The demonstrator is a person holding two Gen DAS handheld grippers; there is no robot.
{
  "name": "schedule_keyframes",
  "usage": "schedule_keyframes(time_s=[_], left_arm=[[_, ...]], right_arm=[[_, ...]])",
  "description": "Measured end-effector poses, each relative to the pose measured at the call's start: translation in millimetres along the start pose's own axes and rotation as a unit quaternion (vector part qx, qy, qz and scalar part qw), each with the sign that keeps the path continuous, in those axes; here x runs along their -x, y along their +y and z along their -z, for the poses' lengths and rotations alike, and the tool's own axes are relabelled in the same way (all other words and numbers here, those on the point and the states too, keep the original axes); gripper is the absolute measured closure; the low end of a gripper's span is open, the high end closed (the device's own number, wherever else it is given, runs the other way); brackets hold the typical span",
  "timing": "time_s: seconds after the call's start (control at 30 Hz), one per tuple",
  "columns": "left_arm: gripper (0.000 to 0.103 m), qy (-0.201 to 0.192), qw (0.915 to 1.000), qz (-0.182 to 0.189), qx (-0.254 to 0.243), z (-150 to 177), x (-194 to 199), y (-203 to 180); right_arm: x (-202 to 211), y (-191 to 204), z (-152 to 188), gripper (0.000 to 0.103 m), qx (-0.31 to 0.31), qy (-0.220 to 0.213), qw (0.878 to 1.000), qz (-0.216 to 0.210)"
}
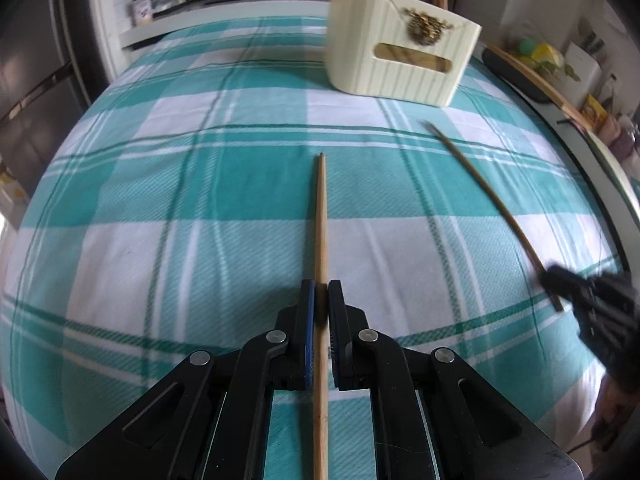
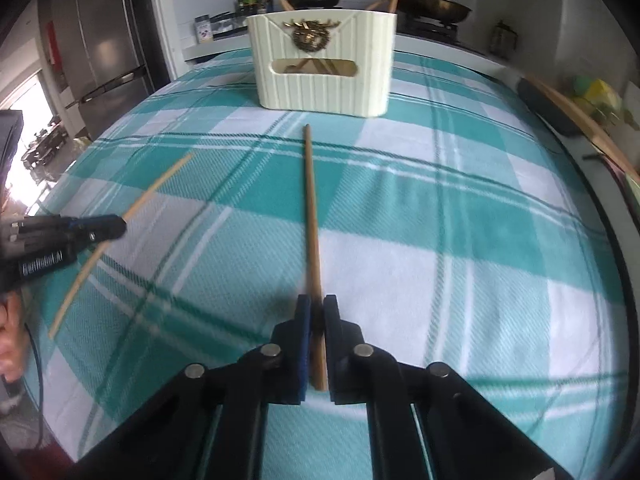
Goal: Organize utensils
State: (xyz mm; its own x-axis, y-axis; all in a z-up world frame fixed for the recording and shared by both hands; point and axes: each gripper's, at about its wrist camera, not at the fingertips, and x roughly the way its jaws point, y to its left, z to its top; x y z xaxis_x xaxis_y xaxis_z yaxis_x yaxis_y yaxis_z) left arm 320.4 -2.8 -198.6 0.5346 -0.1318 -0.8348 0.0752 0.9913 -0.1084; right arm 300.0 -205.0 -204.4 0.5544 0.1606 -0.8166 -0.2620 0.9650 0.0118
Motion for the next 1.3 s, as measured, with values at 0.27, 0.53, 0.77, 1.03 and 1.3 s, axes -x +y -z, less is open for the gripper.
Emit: schedule_keyframes(time_s=[0.27,0.53,0.77,1.03,1.3], left_arm=[[0.031,-0.019,0.9991,0.008,0.037,8.2,7.0,11.4],[0.019,-0.006,0.9996,-0.012,0.024,3.1,-0.8,5.4],[0.012,-0.004,0.999,-0.044,0.002,4.4,-6.8,-2.0],[0.006,-0.009,0.9985,-0.053,-0.01,6.6,-9.7,-5.0],[0.003,-0.013,0.9984,-0.054,-0.013,6.9,-10.9,-7.4]], right_arm=[[41.5,1.3,43.8,0.064,-0.002,-0.012,1.0,0.01],[19.0,-15.8,22.6,0.045,-0.009,-0.006,1.0,0.0],[8.9,-15.0,21.3,0.043,0.013,-0.024,1.0,0.011],[9.8,-14.9,24.9,0.043,0.012,-0.037,0.999,0.01],[9.7,-15.0,25.5,0.043,0.012,-0.037,0.999,0.01]])
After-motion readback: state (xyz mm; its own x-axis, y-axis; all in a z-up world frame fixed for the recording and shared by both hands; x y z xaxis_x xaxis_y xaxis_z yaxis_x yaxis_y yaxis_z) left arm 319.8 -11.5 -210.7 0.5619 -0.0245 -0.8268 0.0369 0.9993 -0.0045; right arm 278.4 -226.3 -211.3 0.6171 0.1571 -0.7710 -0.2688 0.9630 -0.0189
